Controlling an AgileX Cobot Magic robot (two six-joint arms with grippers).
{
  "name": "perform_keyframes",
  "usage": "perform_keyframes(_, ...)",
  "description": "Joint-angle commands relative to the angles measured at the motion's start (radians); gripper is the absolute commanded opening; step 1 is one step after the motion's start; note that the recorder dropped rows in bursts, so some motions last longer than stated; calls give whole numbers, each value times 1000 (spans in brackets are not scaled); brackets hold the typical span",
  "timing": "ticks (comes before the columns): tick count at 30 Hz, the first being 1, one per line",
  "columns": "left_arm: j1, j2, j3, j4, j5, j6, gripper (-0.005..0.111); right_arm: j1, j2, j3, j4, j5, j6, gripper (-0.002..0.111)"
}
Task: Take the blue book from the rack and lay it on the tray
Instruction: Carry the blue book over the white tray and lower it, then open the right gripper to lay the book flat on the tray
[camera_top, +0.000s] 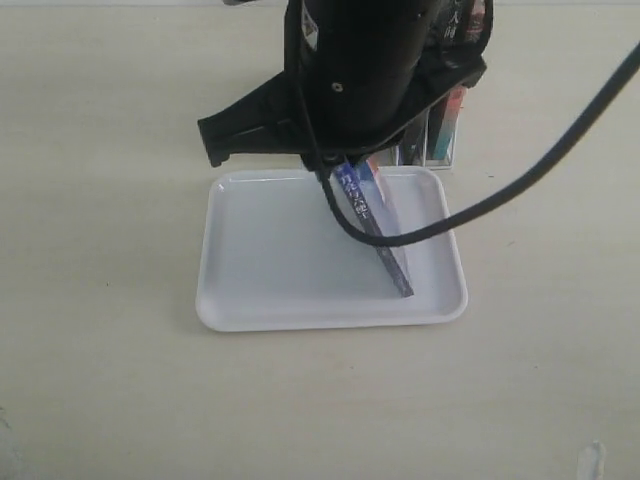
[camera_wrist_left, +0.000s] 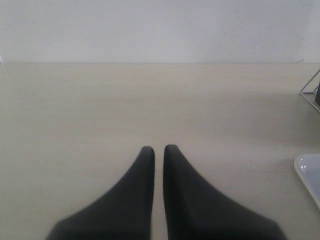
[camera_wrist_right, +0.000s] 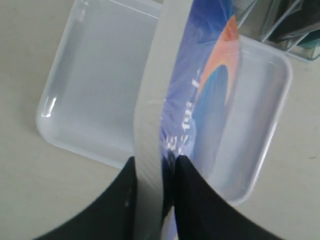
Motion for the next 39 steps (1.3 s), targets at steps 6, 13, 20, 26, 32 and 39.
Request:
perform_keyframes(6, -9, -2, 4, 2, -6, 2, 6, -8, 44, 31, 109, -36, -10, 34)
perform_keyframes(13, -9, -2, 4, 2, -6, 2, 6, -8, 44, -12, 185, -97, -43, 34)
perform_keyframes(20, -10, -2, 4, 2, -6, 2, 6, -8, 44, -113, 247, -138, -65, 34)
perform_keyframes(26, -10, -2, 4, 2, -6, 2, 6, -10, 47, -127, 158, -49, -18, 34)
perform_keyframes(32, -10, -2, 4, 2, -6, 2, 6, -10, 47, -127, 168, -65, -45, 34)
perform_keyframes(39, -10, -2, 4, 2, -6, 2, 6, -10, 47, -127, 254, -74, -83, 34)
